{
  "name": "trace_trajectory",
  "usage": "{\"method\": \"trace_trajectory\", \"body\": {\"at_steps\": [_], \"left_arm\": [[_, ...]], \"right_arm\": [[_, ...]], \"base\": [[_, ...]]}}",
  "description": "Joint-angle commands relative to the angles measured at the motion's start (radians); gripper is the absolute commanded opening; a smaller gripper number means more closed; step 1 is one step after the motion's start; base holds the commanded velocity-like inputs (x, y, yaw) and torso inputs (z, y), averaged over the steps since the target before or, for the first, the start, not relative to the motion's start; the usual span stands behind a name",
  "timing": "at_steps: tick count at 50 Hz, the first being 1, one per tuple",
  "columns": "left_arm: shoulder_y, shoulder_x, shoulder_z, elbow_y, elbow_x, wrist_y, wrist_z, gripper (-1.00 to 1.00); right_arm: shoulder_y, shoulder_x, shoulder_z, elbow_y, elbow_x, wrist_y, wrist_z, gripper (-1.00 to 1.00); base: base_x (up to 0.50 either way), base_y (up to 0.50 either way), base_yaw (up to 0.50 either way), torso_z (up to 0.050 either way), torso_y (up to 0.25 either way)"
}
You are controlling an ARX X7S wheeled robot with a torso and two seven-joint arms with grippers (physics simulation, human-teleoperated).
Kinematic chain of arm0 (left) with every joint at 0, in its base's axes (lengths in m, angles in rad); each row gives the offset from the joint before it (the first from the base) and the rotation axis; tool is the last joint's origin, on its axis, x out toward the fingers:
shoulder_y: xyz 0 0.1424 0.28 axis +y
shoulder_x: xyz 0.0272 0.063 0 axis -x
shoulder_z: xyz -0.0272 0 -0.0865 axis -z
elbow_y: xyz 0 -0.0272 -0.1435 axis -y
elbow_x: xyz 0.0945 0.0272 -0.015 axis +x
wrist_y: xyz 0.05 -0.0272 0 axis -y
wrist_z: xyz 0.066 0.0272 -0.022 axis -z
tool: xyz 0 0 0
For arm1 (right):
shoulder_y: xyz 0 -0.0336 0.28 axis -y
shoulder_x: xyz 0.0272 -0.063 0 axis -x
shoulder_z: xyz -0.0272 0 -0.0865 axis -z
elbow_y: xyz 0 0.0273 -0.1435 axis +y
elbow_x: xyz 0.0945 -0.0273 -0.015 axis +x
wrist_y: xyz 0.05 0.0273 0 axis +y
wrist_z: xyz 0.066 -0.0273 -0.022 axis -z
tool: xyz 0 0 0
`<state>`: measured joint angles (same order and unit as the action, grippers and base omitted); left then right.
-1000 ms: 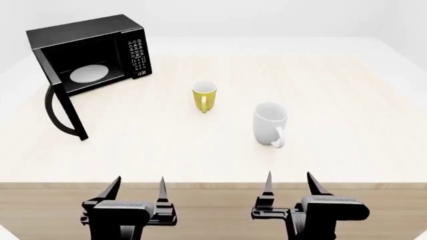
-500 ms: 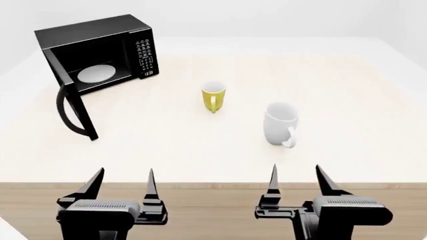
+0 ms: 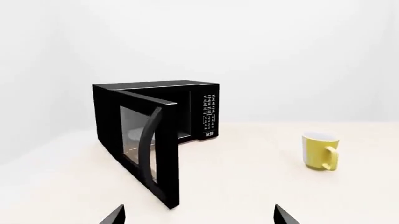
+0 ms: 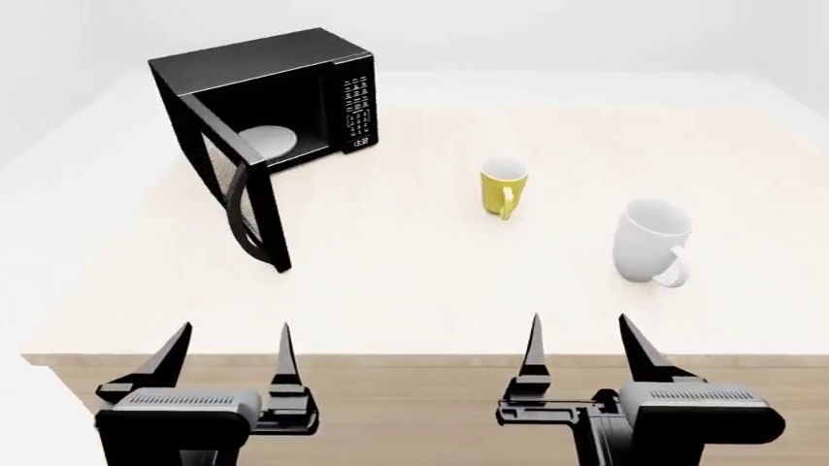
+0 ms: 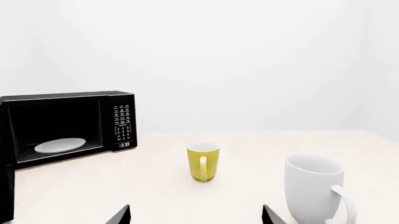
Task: Close the microwave.
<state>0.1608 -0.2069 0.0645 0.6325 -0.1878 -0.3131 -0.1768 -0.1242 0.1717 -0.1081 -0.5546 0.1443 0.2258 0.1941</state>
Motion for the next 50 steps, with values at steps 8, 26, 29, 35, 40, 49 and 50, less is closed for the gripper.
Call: {"method": "trace_trajectory", "body": {"at_steps": [8, 26, 29, 35, 40, 49, 50], "left_arm": [[0.0, -0.017, 0.012, -0.004, -0.019, 0.013, -0.02, 1.0], [0.007, -0.035, 0.022, 0.01, -0.026, 0.016, -0.043, 1.0], [0.007, -0.038, 0.024, 0.012, -0.026, 0.015, -0.047, 1.0], [0.004, -0.042, 0.026, 0.008, -0.032, 0.017, -0.05, 1.0], [0.002, -0.045, 0.03, -0.002, -0.033, 0.024, -0.052, 1.0], [-0.001, -0.051, 0.031, -0.004, -0.045, 0.026, -0.057, 1.0], [-0.001, -0.052, 0.031, -0.001, -0.046, 0.024, -0.058, 1.0]], "right_arm": [[-0.004, 0.016, -0.009, -0.021, 0.016, 0.007, 0.012, 1.0], [-0.008, 0.031, -0.018, -0.019, 0.03, 0.001, 0.026, 1.0], [-0.008, 0.036, -0.02, -0.02, 0.034, 0.001, 0.03, 1.0], [-0.004, 0.043, -0.027, -0.018, 0.04, -0.001, 0.036, 1.0], [-0.004, 0.051, -0.036, -0.021, 0.042, -0.004, 0.037, 1.0], [-0.002, 0.058, -0.042, -0.021, 0.049, -0.009, 0.049, 1.0], [-0.004, 0.059, -0.043, -0.023, 0.046, -0.011, 0.05, 1.0]], "base": [[0.0, 0.5, 0.0, 0.0, 0.0], [0.0, 0.5, 0.0, 0.0, 0.0], [0.0, 0.5, 0.0, 0.0, 0.0], [0.0, 0.5, 0.0, 0.0, 0.0], [0.0, 0.5, 0.0, 0.0, 0.0], [0.0, 0.5, 0.0, 0.0, 0.0], [0.0, 0.5, 0.0, 0.0, 0.0]]}}
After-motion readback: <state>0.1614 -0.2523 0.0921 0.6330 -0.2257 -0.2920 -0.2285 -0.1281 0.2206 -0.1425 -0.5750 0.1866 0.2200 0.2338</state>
